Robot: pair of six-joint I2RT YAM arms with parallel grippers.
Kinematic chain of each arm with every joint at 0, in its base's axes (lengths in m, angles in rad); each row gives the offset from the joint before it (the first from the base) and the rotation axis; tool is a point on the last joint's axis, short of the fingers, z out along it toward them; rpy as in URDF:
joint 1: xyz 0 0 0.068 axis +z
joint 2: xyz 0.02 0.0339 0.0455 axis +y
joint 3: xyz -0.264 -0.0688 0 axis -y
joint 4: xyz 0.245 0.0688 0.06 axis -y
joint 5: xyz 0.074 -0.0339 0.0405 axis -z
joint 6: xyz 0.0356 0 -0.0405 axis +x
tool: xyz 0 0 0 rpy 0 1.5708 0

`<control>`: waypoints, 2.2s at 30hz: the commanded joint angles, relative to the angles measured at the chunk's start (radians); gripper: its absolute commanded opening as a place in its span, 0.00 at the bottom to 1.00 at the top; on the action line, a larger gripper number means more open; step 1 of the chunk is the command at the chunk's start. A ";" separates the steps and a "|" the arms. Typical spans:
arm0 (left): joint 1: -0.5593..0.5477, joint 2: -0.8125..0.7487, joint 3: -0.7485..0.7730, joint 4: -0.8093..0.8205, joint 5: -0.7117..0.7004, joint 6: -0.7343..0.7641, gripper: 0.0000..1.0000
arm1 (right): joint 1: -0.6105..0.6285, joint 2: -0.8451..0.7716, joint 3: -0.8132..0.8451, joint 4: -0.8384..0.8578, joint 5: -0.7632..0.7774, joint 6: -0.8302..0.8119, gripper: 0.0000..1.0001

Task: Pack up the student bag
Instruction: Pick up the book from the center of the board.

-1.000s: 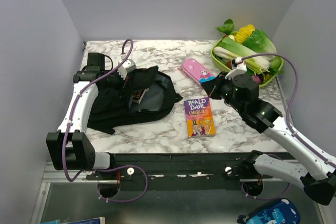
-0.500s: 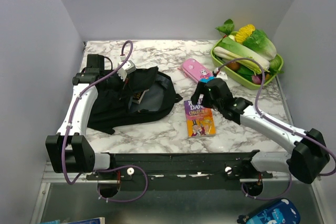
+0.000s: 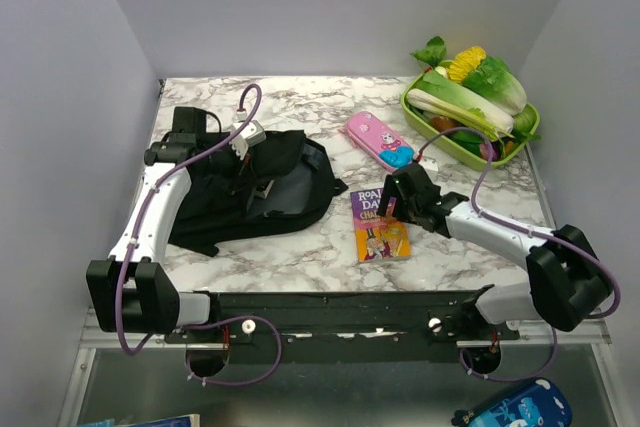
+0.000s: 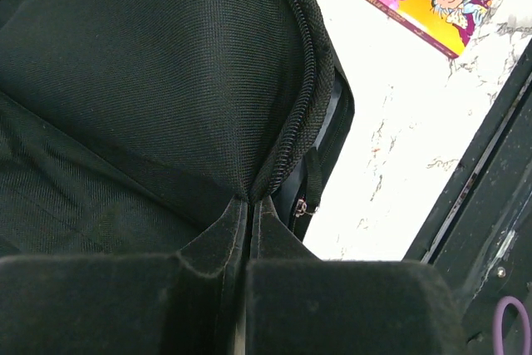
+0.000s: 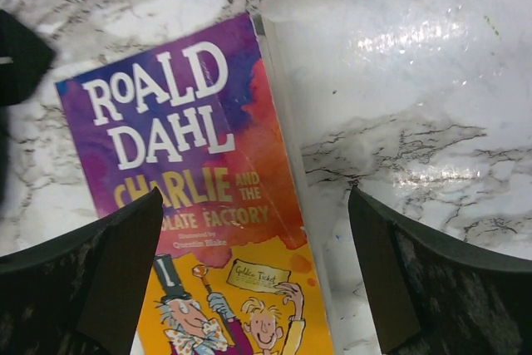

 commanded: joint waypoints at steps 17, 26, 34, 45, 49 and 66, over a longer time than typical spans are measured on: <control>-0.077 -0.060 -0.028 0.014 -0.021 -0.006 0.05 | -0.011 0.197 -0.088 0.173 -0.157 0.092 0.21; -0.077 -0.054 -0.011 -0.008 -0.029 0.011 0.05 | -0.011 0.127 -0.124 0.225 -0.206 0.120 0.01; -0.077 -0.051 0.004 -0.008 -0.030 0.005 0.05 | -0.012 -0.126 -0.079 0.251 -0.285 0.140 0.01; -0.080 -0.055 0.016 -0.006 -0.033 -0.007 0.05 | -0.014 -0.239 0.072 0.259 -0.406 0.179 0.00; -0.082 -0.061 0.018 0.000 -0.033 -0.015 0.05 | -0.012 -0.217 0.141 0.264 -0.446 0.176 0.01; -0.085 -0.092 0.004 0.020 -0.044 -0.038 0.05 | -0.008 -0.004 0.126 0.368 -0.565 0.290 0.01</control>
